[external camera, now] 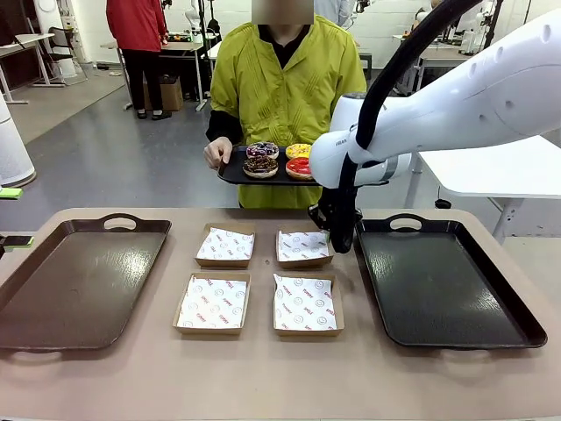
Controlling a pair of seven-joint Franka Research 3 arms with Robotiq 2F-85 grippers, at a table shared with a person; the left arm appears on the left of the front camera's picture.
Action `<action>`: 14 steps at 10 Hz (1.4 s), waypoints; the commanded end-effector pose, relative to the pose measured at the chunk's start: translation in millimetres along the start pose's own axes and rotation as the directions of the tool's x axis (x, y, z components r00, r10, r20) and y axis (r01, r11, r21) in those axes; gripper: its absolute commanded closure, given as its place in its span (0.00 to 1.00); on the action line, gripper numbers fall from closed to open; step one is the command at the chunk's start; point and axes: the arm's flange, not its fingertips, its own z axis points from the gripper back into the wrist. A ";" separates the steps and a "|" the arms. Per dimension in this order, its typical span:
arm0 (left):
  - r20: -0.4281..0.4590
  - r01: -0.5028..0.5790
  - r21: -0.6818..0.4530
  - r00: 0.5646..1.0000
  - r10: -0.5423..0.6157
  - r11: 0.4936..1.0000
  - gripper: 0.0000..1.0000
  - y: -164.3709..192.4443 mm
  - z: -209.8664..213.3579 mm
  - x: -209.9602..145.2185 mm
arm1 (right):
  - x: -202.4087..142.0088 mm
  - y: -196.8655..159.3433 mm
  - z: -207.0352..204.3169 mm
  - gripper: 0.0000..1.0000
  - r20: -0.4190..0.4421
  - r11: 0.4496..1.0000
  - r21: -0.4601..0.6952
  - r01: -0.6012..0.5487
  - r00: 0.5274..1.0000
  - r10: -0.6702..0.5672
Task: Individually package the donuts and arrange them on the tray.
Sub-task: Pick up one Paper togo box.
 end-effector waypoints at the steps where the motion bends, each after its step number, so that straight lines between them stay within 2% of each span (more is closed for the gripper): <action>1: 0.014 0.008 -0.015 1.000 -0.008 1.000 0.00 -1.3 -0.5 0.6 | -20.9 -4.1 57.3 1.00 -0.034 0.997 -0.016 0.076 0.996 -0.077; 2: 0.014 0.008 -0.015 1.000 -0.008 1.000 0.00 -1.3 -0.5 0.6 | -36.9 -13.2 95.2 1.00 -0.059 0.997 -0.021 0.073 0.996 -0.074; 3: 0.014 0.008 -0.015 1.000 -0.008 1.000 0.00 -1.3 -0.5 0.6 | -50.8 -22.6 126.0 1.00 -0.047 0.997 -0.024 0.074 0.996 -0.075; 6: 0.014 0.008 -0.015 1.000 -0.008 1.000 0.00 -1.3 -0.5 0.6 | -87.1 -52.9 185.5 1.00 -0.016 0.998 -0.028 0.054 0.998 -0.054; 7: 0.014 0.008 -0.015 1.000 -0.008 1.000 0.00 -1.3 -0.5 0.6 | -76.8 -104.8 203.2 1.00 -0.007 0.994 -0.083 0.072 0.997 -0.073; 9: 0.014 0.008 -0.015 1.000 -0.008 1.000 0.00 -1.3 -0.5 0.6 | -74.4 -114.6 204.6 1.00 -0.023 0.994 -0.093 0.057 0.998 -0.060; 11: 0.014 0.008 -0.015 1.000 -0.008 1.000 0.00 -1.3 -0.5 0.6 | -67.0 -152.5 212.3 1.00 -0.021 0.993 -0.065 0.100 0.995 -0.101; 14: 0.014 0.008 -0.015 1.000 -0.008 1.000 0.00 -1.3 -0.5 0.6 | -65.6 -152.1 207.2 1.00 -0.035 0.995 -0.061 0.082 0.996 -0.085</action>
